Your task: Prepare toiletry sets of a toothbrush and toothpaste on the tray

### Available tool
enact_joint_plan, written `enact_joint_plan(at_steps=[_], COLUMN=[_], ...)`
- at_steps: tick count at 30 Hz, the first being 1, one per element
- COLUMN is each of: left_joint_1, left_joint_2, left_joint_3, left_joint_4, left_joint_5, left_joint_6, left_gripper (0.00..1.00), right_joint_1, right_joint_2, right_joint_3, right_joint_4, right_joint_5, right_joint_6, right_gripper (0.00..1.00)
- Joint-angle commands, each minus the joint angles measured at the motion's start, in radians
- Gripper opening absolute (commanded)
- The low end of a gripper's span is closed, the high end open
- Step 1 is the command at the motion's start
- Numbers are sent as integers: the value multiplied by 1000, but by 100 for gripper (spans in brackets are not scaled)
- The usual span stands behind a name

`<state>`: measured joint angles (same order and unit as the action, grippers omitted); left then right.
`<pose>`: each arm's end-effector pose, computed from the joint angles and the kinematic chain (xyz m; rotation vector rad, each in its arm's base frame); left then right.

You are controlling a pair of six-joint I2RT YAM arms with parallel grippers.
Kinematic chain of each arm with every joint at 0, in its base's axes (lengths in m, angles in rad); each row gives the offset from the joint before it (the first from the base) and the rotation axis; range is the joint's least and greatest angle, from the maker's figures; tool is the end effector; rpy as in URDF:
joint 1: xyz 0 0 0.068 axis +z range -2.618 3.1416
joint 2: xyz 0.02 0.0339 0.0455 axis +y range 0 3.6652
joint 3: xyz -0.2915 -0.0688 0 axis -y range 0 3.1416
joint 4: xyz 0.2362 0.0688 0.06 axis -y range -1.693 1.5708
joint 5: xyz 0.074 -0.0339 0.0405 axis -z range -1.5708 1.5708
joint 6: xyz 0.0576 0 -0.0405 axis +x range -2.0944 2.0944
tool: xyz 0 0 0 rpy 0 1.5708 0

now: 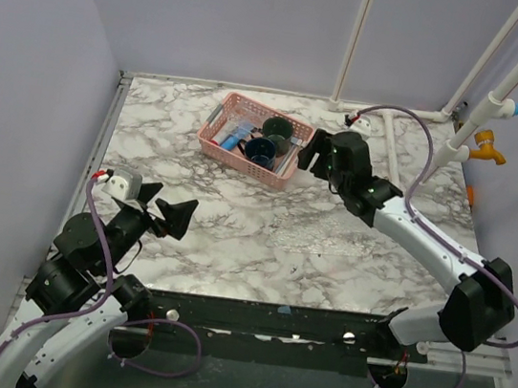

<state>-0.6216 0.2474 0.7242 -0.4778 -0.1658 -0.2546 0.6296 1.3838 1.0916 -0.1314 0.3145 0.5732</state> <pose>0.0466 -0.0217 0.3465 0.1607 1.5910 -0.5555 0.2745 0.1780 0.3364 0.1478 1.9971 0.4677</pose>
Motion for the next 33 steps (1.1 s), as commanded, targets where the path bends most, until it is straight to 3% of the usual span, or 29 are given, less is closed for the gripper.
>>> enact_joint_plan(at_steps=[1,14,21,33], left_joint_1=[8,17,19,19], left_joint_2=[-8,12,5,5], left_joint_3=[-6,-2,-3,-3], left_joint_4=[-19,-33,-29,-27], left_joint_5=[-23,-6,9,29], left_joint_6=[-11,-14,-17,-17], left_gripper=[99,99,99,99], right_joint_1=[8,9,5,-33], right_joint_2=[104,392,555,643], right_joint_3=[102,327,518,553], right_joint_4=[-91,-173,-314,-356], right_joint_5=[111,173,222,209], right_joint_6=[24,78,117,151], right_gripper=[73,66,61,57])
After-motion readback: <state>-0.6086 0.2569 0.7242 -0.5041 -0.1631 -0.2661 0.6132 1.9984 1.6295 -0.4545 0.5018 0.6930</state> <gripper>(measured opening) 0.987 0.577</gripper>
